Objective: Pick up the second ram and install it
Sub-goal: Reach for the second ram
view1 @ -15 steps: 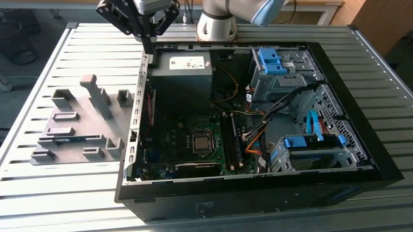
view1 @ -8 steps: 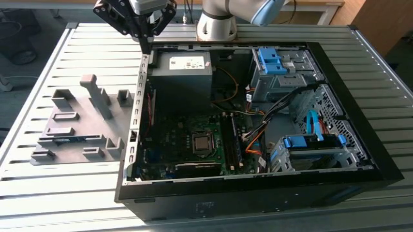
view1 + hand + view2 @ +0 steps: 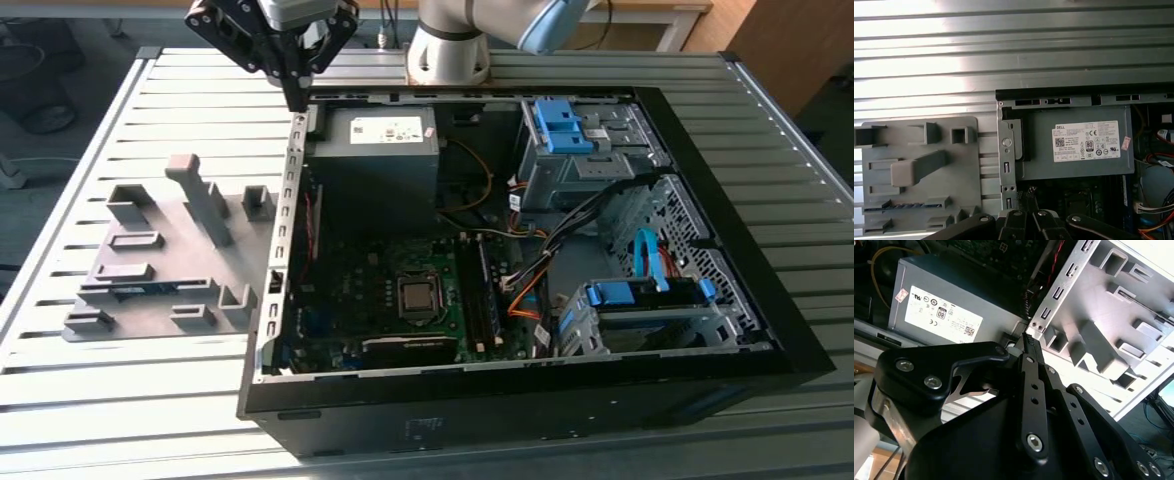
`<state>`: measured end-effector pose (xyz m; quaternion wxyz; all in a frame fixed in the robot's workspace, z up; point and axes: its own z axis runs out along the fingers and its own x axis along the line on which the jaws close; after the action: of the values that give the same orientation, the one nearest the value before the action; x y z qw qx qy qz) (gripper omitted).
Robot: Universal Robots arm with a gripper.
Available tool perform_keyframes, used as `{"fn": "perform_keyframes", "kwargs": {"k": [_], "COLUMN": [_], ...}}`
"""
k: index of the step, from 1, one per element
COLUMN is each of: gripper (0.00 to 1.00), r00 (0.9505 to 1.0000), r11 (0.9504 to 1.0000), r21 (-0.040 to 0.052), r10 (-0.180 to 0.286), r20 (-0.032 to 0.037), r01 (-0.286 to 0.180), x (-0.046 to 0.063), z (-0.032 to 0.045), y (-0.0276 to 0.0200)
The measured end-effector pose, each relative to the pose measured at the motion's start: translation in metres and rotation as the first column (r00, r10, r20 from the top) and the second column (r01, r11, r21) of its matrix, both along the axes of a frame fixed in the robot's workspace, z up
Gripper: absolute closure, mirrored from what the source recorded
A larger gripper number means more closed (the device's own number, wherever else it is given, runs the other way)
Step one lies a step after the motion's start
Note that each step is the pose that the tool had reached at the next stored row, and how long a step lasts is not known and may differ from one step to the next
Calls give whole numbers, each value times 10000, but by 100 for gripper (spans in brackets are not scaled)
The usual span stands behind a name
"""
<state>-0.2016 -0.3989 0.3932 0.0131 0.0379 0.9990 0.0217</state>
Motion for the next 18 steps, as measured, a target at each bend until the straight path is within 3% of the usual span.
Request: {"fn": "perform_keyframes", "kwargs": {"k": [13, 18], "gripper": [89, 89], "r00": [10000, 10000], "r11": [10000, 10000], "r21": [0, 0], "r10": [0, 1], "r20": [0, 0], "r01": [0, -1], "x": [-141, -179], "z": [0, 0], "y": [-1, -22]}}
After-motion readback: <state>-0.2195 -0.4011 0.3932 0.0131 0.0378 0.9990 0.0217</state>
